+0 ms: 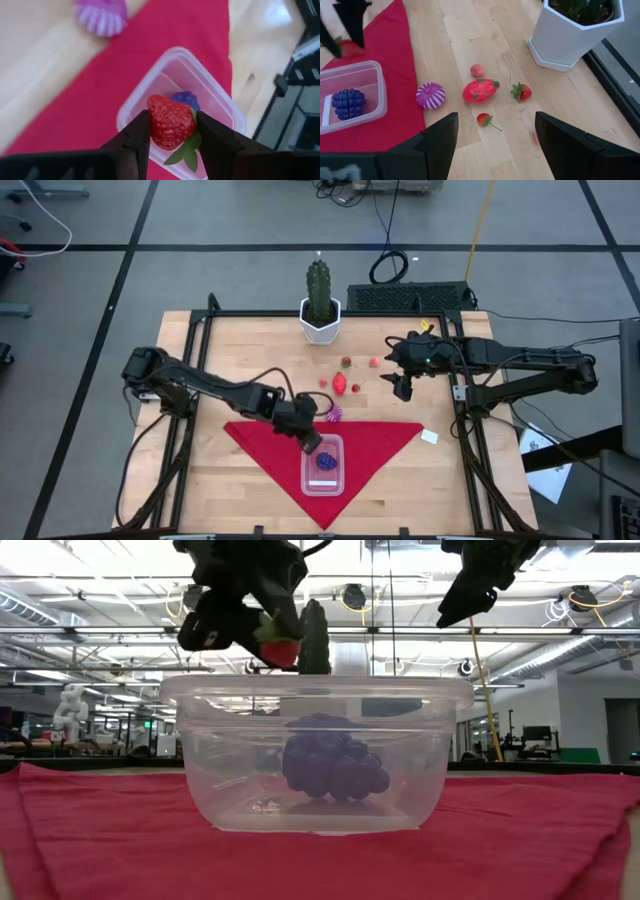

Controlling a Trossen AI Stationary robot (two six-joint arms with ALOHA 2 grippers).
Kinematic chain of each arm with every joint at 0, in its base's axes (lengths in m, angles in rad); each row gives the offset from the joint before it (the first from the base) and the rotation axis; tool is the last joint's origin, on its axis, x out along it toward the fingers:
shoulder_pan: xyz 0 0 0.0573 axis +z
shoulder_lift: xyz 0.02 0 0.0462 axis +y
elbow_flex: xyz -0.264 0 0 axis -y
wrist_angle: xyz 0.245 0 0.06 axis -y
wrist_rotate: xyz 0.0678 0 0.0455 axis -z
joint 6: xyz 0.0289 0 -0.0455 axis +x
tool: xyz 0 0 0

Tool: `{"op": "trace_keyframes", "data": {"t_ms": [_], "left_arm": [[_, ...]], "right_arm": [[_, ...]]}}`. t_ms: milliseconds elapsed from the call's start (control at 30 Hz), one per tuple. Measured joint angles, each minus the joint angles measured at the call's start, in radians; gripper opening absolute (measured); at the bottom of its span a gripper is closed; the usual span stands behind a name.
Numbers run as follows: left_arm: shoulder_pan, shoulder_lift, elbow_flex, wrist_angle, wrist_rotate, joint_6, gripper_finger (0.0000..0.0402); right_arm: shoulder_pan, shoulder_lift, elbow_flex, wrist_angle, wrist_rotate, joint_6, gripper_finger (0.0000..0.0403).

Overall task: Pick and placing Produce into tupperware
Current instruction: Put the left strawberry into the transparent bin

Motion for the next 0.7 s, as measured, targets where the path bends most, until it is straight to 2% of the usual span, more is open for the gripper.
{"op": "trace_keyframes", "data": {"t_ms": [400, 700], "left_arm": [[-0.034, 0.098, 0.000, 0.064, 0.036, -0.008, 0.0129], [-0.035, 0.106, 0.013, 0.092, 0.050, 0.002, 0.0129]], "right_arm": [[0.000, 0.000, 0.000, 0.021, 0.000, 0.000, 0.0254], [0.000, 0.000, 0.000, 0.025, 0.000, 0.000, 0.0254]]}}
